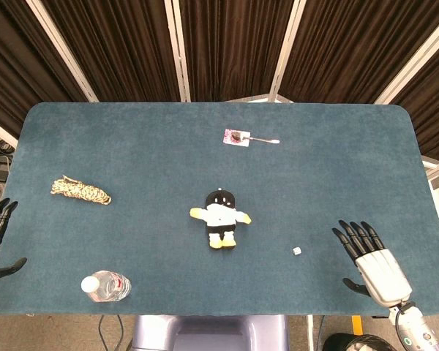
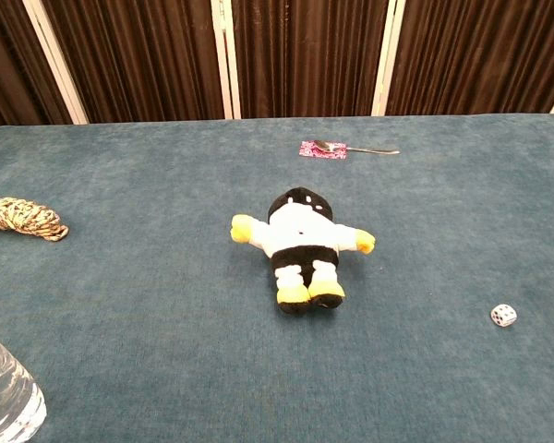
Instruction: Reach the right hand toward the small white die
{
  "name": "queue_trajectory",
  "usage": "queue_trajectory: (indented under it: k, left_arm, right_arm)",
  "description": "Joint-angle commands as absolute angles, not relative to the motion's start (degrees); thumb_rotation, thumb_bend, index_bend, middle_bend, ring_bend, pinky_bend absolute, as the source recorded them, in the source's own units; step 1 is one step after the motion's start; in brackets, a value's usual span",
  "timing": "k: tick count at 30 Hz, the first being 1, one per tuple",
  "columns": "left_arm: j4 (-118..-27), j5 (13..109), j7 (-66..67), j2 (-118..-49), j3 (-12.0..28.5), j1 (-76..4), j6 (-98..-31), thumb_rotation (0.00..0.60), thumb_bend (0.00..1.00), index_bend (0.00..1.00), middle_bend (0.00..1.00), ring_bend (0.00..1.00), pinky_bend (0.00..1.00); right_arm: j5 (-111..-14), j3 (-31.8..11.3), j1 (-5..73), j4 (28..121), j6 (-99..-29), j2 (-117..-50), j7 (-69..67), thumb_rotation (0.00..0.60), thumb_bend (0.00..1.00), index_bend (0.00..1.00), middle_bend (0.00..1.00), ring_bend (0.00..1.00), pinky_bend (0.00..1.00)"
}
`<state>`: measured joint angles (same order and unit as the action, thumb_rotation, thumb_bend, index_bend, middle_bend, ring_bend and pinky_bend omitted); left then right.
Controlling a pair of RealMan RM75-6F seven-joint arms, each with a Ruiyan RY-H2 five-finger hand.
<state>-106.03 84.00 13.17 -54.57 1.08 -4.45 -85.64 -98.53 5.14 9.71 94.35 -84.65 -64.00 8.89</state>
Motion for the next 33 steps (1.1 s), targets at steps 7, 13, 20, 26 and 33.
queue_trajectory:
  k: [7, 13, 20, 26, 33]
  left_arm:
    - [-105.65, 83.47, 13.21, -54.83, 1.47, -4.73, -85.0, 0.6, 0.0, 0.0, 0.0, 0.0, 0.0]
    - [-105.75, 82.55, 14.68, -55.39, 1.71, -5.38, -83.7, 0.6, 0.0, 0.0, 0.0, 0.0, 0.0]
    - [-105.67, 80.48, 16.91, -56.3, 2.28, -6.07, -82.49, 0.6, 0.0, 0.0, 0.0, 0.0, 0.0]
    - [-105.59, 79.26, 18.3, -56.95, 2.51, -6.64, -81.51, 0.6, 0.0, 0.0, 0.0, 0.0, 0.0]
    - [-105.68, 78.97, 18.82, -57.15, 2.46, -6.77, -81.37, 0.6, 0.0, 0.0, 0.0, 0.0, 0.0]
  right_arm:
    - [-98.53, 4.54, 10.4, 93.61, -82.16, -64.82, 7.86, 0.6, 0.0, 0.0, 0.1, 0.01, 0.0]
    - [-98.94, 4.7, 14.01, 91.39, -75.54, -66.87, 5.38, 0.6, 0.45, 0.0, 0.74, 0.74, 0.87]
    - [-98.8, 6.92, 19.61, 91.59, -63.09, -67.34, 3.33, 0.6, 0.62, 0.0, 0.79, 0.83, 1.0]
    - [-96.77, 7.22, 21.8, 91.42, -57.23, -68.49, 5.88, 0.6, 0.62, 0.0, 0.79, 0.83, 1.0]
    - [-93.97, 7.0, 22.07, 90.62, -55.16, -70.15, 9.32, 0.6, 0.62, 0.0, 0.79, 0.83, 1.0]
